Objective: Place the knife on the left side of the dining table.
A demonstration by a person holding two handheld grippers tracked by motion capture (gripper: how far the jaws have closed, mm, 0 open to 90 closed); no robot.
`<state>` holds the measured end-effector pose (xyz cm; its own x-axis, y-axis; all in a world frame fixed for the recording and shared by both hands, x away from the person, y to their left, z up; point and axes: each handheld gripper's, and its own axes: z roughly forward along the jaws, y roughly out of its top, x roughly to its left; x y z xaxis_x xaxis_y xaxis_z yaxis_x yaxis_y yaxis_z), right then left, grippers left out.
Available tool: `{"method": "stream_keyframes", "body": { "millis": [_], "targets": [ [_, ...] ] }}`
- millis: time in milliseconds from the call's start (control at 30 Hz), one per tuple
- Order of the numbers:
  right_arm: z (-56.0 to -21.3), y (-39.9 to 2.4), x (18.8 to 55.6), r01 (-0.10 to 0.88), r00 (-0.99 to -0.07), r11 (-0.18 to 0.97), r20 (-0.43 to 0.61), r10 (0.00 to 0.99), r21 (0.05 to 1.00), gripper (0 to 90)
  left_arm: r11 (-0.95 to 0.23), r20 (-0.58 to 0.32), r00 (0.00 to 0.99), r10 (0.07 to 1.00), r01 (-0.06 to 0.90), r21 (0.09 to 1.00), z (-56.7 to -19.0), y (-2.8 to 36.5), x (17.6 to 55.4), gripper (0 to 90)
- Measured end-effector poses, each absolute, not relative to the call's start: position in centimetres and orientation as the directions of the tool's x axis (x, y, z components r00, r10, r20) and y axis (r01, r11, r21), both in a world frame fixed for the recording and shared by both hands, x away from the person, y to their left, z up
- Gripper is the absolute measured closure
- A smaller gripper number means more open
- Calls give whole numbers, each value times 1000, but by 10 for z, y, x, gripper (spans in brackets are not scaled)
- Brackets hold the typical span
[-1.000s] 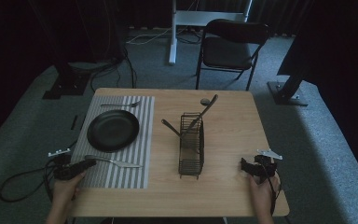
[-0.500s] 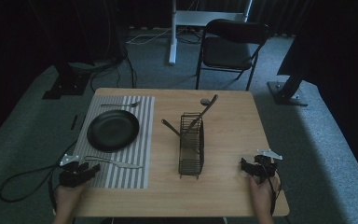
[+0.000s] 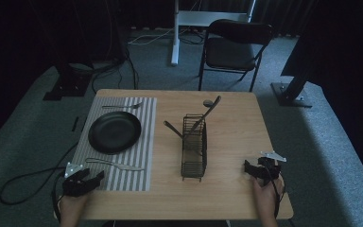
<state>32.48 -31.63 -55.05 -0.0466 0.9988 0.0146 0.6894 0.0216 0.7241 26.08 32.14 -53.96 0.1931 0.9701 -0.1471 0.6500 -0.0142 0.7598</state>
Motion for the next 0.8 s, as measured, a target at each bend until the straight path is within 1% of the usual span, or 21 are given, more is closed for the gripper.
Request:
{"method": "stream_keyframes", "body": {
  "millis": [67, 133, 167, 267, 367, 400, 433, 467, 500, 533, 567, 667, 767, 800],
  "targets": [
    [-550, -316, 325, 689, -47, 22, 15, 999, 724, 124, -4, -151, 184, 971, 647, 762, -540, 323, 260, 274],
    [-550, -316, 325, 689, -47, 22, 14, 999, 724, 124, 10, -167, 181, 969, 649, 760, -540, 324, 259, 200],
    [-550, -316, 325, 690, -47, 21, 15, 999, 724, 124, 6, -160, 179, 971, 647, 762, -541, 324, 258, 185],
    [-550, -316, 325, 689, -47, 22, 15, 999, 724, 124, -27, -110, 168, 980, 655, 755, -542, 320, 256, 185],
    [-550, -316, 325, 689, -46, 21, 15, 999, 724, 124, -28, -111, 171, 979, 654, 756, -542, 319, 256, 179],
    [-550, -316, 325, 690, -46, 21, 15, 999, 724, 124, -17, -117, 164, 980, 645, 764, -541, 317, 256, 121],
    [-550, -316, 325, 690, -46, 21, 15, 999, 724, 124, -17, -117, 164, 980, 645, 764, -541, 317, 256, 83],
    [-550, -316, 325, 690, -46, 21, 15, 999, 724, 124, -17, -117, 164, 980, 645, 764, -541, 317, 256, 83],
    [-550, -316, 325, 690, -46, 21, 15, 999, 724, 124, -20, -88, 133, 987, 652, 758, -540, 315, 256, 83],
    [-550, -316, 325, 690, -47, 21, 15, 999, 724, 124, -18, -86, 127, 988, 653, 757, -540, 315, 256, 68],
    [-550, -316, 325, 690, -46, 22, 14, 999, 724, 124, -15, -87, 121, 989, 663, 748, -541, 316, 257, 2],
    [-550, -316, 325, 690, -46, 21, 15, 999, 724, 124, 0, -86, 98, 992, 659, 752, -541, 317, 257, 0],
    [-550, -316, 325, 690, -46, 21, 15, 999, 724, 124, -7, -82, 104, 991, 655, 755, -541, 316, 257, 0],
    [-550, -316, 325, 690, -46, 21, 15, 999, 724, 124, -23, -59, 103, 993, 655, 756, -542, 314, 257, 0]
  ]
}}
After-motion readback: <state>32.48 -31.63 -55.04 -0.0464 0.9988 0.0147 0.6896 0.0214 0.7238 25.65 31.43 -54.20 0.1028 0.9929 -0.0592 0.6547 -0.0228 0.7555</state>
